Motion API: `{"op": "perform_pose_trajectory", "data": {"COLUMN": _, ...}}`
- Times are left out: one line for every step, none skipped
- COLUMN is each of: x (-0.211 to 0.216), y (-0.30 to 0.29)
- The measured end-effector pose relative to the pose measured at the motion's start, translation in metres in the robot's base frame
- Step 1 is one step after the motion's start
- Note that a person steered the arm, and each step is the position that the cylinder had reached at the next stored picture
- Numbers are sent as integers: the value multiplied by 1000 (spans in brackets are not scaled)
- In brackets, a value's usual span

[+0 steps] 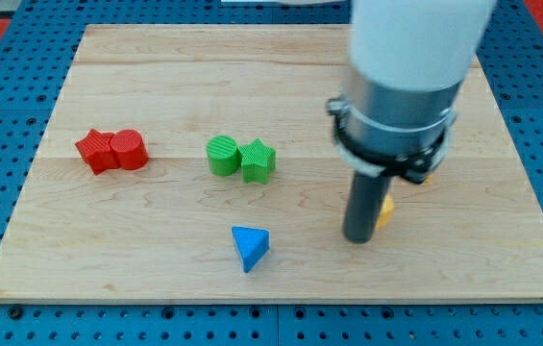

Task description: Drag the blue cube to the left of the yellow heart

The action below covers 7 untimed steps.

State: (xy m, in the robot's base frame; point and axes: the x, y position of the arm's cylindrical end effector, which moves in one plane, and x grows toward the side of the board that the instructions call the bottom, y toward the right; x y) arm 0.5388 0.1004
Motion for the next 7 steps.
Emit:
{"op": "perform_pose_trajectory", "data": {"x": -26, "y": 31}}
{"op": "perform_pose_trajectory", "data": {"x": -36, "y": 16}}
{"op": "perform_pose_trajectory", "data": {"x": -66, "y": -61}}
{"op": "perform_pose_trajectory", "data": {"x": -119, "y": 18}}
{"op": "perform_pose_trajectory", "data": {"x": -169, "y": 115}}
{"op": "perform_pose_trajectory", "data": {"x": -249, "y": 128}}
{"op": "perform_pose_trajectory", "data": {"x": -283, "y": 99}}
